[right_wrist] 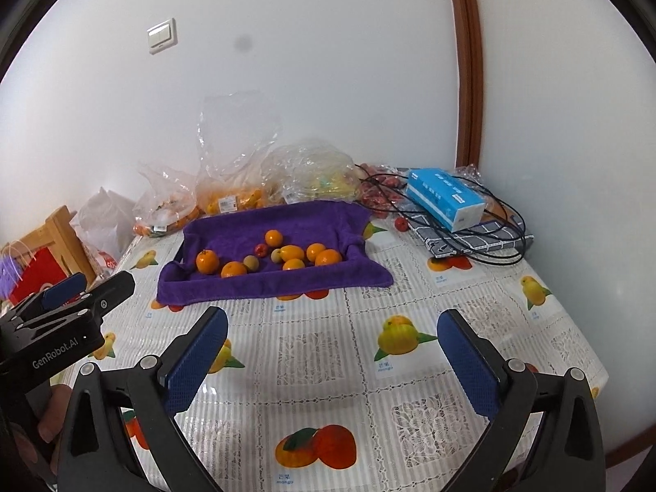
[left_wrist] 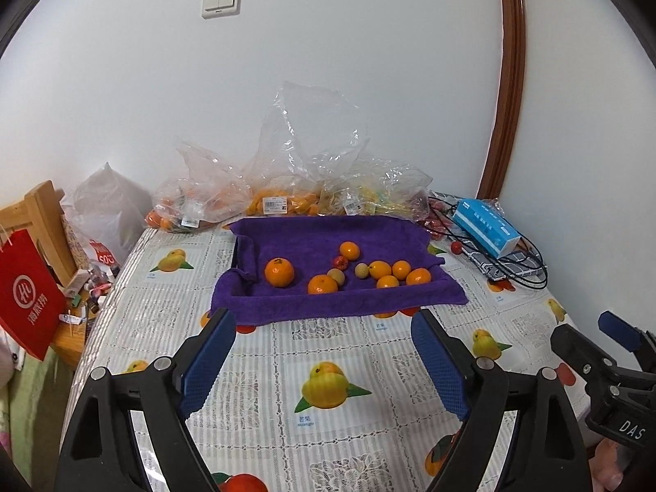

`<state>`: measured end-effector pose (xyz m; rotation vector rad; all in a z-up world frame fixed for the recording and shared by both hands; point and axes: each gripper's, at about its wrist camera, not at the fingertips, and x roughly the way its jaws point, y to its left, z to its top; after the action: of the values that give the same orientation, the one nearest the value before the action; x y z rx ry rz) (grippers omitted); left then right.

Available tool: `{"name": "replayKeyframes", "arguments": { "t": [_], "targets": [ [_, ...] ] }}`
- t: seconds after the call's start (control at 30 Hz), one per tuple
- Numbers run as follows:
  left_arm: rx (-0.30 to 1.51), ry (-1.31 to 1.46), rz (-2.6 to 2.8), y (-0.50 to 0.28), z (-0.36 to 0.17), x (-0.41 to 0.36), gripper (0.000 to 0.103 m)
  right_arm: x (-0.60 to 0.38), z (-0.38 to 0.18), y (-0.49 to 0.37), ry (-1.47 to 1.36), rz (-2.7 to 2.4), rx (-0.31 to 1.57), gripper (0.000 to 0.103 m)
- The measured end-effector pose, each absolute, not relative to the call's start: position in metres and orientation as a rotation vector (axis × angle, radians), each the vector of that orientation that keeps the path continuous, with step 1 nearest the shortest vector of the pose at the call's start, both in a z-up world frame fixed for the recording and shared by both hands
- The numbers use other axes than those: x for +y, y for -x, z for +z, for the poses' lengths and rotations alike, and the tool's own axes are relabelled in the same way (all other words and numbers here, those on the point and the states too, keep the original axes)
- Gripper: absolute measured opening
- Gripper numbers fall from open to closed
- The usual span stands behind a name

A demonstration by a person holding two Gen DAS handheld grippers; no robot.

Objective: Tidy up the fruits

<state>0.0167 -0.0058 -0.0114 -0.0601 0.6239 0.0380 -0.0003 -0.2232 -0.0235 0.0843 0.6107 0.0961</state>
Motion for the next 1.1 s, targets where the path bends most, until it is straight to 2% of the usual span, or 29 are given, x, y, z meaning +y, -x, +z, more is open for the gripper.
{"name": "replayKeyframes", "arguments": {
  "t": [1.1],
  "targets": [
    [0.622, 0.058, 0.045, -0.0135, -0.0097, -0.0008, 0.087, -0.2218, -0.0159, 0.0095, -0.066, 0.077, 0.587, 0.101]
  ]
}}
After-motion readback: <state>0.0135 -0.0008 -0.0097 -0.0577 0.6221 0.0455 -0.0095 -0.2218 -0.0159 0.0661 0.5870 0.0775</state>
